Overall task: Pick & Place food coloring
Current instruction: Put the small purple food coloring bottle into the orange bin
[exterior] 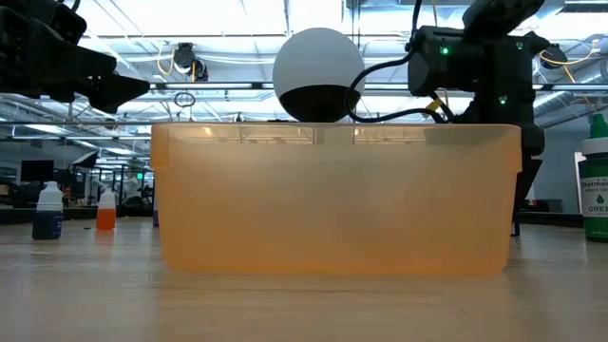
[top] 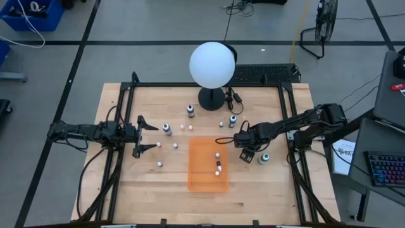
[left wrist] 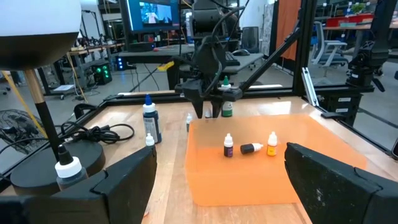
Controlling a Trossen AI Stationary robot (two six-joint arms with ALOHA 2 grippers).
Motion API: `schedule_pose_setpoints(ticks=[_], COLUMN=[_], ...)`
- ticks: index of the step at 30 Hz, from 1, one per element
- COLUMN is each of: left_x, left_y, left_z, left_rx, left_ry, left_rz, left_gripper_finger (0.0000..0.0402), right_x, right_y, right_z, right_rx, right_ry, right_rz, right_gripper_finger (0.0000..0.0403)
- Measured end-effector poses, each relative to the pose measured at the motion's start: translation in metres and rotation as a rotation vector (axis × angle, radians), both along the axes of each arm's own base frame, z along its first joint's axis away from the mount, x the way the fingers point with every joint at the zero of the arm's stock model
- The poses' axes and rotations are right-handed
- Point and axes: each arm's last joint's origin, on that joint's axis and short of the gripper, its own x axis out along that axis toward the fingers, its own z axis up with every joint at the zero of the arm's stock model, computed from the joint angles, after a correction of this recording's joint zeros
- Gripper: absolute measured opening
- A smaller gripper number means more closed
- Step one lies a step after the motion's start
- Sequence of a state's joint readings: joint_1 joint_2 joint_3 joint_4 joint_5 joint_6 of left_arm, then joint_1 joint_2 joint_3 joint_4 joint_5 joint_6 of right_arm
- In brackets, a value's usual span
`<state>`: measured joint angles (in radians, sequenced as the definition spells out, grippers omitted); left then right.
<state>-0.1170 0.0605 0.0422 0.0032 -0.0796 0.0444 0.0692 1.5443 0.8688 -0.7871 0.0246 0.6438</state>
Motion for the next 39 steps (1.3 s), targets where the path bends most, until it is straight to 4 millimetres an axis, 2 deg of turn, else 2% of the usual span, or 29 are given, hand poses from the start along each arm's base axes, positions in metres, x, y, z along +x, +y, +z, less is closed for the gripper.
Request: schedule_pose_setpoints(ticks=[12,20,39], left_x=[0.0,0.0,0.0], left_y=[0.0,0.0,0.0], left_z=[0.0,0.0,0.0], left_rx=[0.0,0.0,0.0], left_ry=[0.0,0.0,0.0], left_rz=[0.0,0.0,0.0], left_gripper_finger=[0.0351,0.0351,0.0351], right_x=[0.0,-0.008,-0.006], right_y=[0.0,-0.001,-0.001], right_z=[0.0,-0.012,-0.013], right_rx=[-0.003,-0.004,0.002], right_ry=[0.0,0.007,-0.023], right_rz=[-0.013,-0.026,-0.036], right_gripper_finger=[0.0203,0.0203,0.0203])
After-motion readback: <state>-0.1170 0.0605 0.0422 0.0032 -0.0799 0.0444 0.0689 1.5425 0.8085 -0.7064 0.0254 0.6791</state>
